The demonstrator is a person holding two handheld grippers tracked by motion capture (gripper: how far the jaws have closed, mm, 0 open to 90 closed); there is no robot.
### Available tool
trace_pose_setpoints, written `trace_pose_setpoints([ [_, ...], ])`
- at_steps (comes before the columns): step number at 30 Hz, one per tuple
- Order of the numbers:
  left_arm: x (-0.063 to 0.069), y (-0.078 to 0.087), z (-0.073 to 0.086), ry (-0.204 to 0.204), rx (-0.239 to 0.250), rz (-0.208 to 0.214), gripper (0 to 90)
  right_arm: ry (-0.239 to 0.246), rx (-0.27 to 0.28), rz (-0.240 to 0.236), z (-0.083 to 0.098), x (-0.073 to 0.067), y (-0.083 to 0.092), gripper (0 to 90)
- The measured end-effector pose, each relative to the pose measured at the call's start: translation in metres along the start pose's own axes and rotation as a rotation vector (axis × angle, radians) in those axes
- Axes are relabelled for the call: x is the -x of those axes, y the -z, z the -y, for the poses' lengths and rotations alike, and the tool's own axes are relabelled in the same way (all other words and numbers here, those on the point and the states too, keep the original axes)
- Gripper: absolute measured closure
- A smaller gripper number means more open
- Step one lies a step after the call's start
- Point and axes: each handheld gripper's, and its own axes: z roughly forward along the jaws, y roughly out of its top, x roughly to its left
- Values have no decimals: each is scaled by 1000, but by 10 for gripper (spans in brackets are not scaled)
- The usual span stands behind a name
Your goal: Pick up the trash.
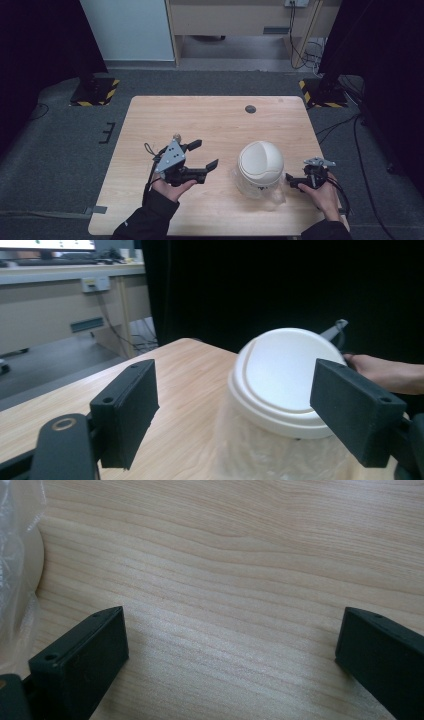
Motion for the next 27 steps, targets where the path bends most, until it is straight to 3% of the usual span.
trace_pose_setpoints([
  [3,10,-14,1,-17,-18,28,187,0,0,0,0,0,0,9],
  [13,36,-53,11,-18,-73,102,188,0,1,0,0,0,0,8],
  [27,60,-86,19,-31,-142,171,188,2,3,0,0,0,0,9],
])
